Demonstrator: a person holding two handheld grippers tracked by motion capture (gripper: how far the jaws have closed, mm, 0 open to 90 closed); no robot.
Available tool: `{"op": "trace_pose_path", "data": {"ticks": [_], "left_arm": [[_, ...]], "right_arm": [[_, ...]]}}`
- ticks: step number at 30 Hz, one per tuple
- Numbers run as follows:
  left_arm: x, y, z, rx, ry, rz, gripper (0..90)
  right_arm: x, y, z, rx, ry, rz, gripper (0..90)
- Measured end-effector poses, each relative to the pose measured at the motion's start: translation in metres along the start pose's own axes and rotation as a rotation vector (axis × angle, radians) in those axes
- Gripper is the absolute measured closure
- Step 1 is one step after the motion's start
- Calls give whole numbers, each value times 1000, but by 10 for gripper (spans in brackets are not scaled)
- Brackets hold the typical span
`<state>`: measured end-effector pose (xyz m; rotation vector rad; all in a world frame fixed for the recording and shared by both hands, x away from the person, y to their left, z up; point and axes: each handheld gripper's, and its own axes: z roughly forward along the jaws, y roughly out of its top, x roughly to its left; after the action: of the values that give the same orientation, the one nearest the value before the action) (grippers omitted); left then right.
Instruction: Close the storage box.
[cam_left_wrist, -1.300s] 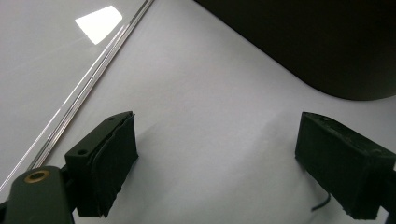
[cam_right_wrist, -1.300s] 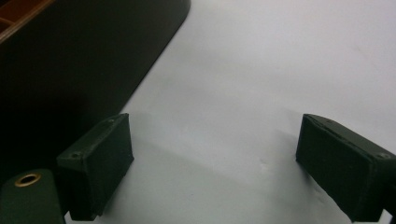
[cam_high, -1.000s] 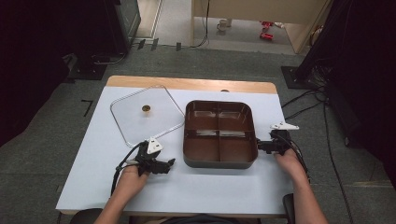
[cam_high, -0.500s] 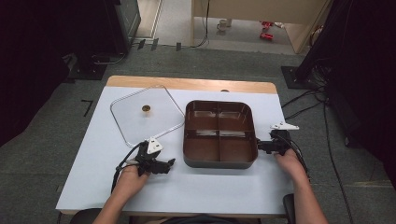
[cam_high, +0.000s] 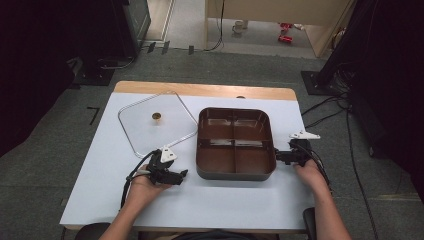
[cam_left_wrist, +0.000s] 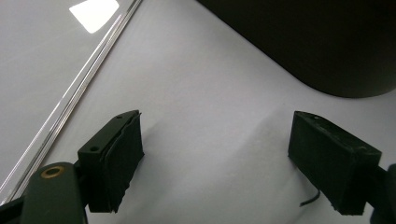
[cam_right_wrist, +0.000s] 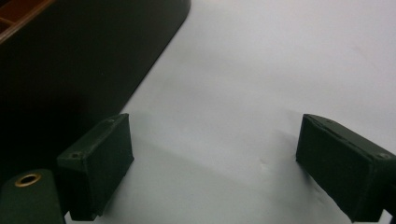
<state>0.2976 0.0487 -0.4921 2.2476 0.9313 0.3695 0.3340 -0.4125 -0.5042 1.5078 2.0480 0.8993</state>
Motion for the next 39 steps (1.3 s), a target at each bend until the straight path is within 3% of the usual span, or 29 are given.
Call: {"op": "trace_pose_path", "data": {"ticks": [2,7,13,25,39], "left_arm": [[1,3,-1,25,-6,-2,198],[5,4,-4,30,-30,-30,267],[8,5,-7,44,-39,-47,267],[15,11,-18,23,-89,-85,290],[20,23,-24,14,-105,-83,290]], "right_arm": [[0,0,0,0,0,-1,103],[0,0,0,0,0,0,103],[0,0,0,0,0,-1,104],[0,0,0,1,0,-1,103],[0,0,0,1,-1,-1,103]]}}
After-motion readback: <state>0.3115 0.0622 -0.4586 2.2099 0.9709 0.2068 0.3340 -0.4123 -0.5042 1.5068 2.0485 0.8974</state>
